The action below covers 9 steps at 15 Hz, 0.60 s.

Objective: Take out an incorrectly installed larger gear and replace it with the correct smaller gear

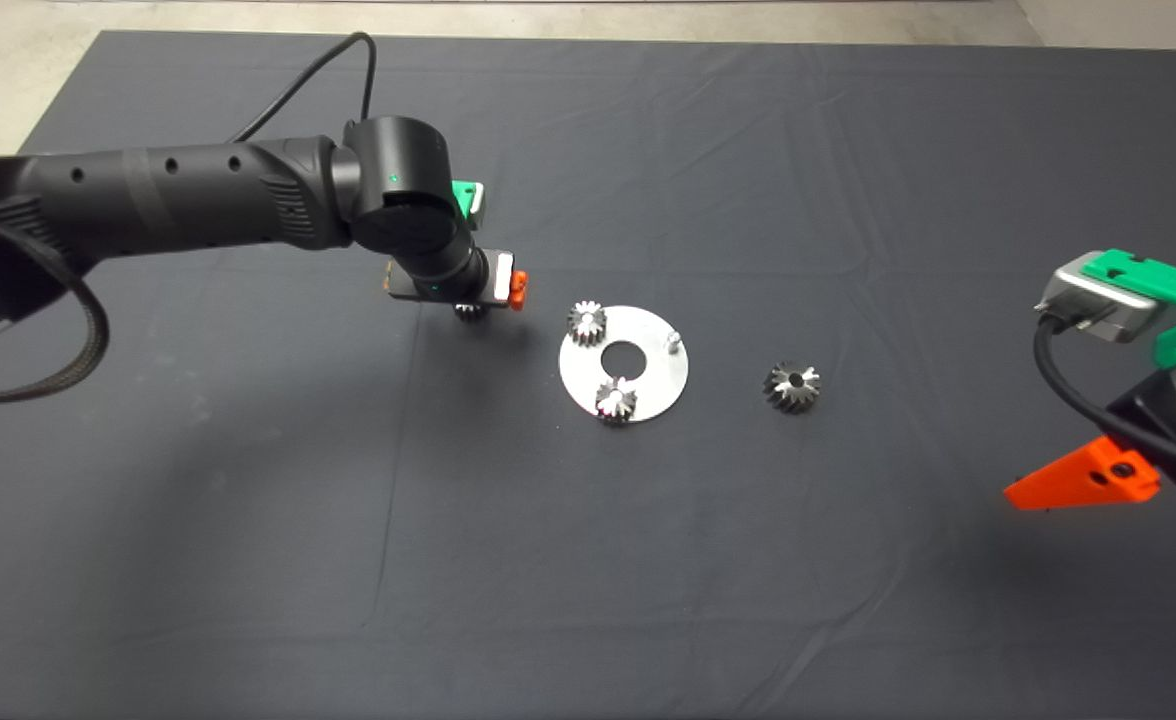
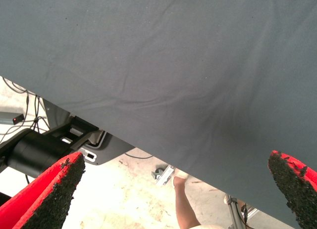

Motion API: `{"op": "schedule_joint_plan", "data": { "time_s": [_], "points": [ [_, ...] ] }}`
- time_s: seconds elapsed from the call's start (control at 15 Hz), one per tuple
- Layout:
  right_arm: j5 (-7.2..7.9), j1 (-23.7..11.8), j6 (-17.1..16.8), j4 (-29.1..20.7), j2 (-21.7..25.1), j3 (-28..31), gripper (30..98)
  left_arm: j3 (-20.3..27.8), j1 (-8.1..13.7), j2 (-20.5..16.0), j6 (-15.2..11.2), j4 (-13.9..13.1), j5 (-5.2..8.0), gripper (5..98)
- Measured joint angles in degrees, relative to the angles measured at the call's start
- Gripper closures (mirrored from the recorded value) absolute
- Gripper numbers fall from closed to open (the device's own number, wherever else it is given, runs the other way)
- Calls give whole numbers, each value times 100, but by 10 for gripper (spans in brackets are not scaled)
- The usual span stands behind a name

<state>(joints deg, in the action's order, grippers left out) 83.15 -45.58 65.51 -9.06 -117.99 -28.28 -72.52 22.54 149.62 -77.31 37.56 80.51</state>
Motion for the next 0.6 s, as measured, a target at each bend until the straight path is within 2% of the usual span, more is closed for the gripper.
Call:
{"op": "schedule_joint_plan", "data": {
  "time_s": [0.13,0.33,0.6],
  "points": [
    [17,0,0,0,7,0,308,-164,-5,-6,13,0,-192,54],
    [11,0,0,0,7,0,308,-336,-38,20,216,-2,-424,66],
    [12,-58,0,0,10,0,308,-641,-129,38,295,0,-477,107]
  ]
}}
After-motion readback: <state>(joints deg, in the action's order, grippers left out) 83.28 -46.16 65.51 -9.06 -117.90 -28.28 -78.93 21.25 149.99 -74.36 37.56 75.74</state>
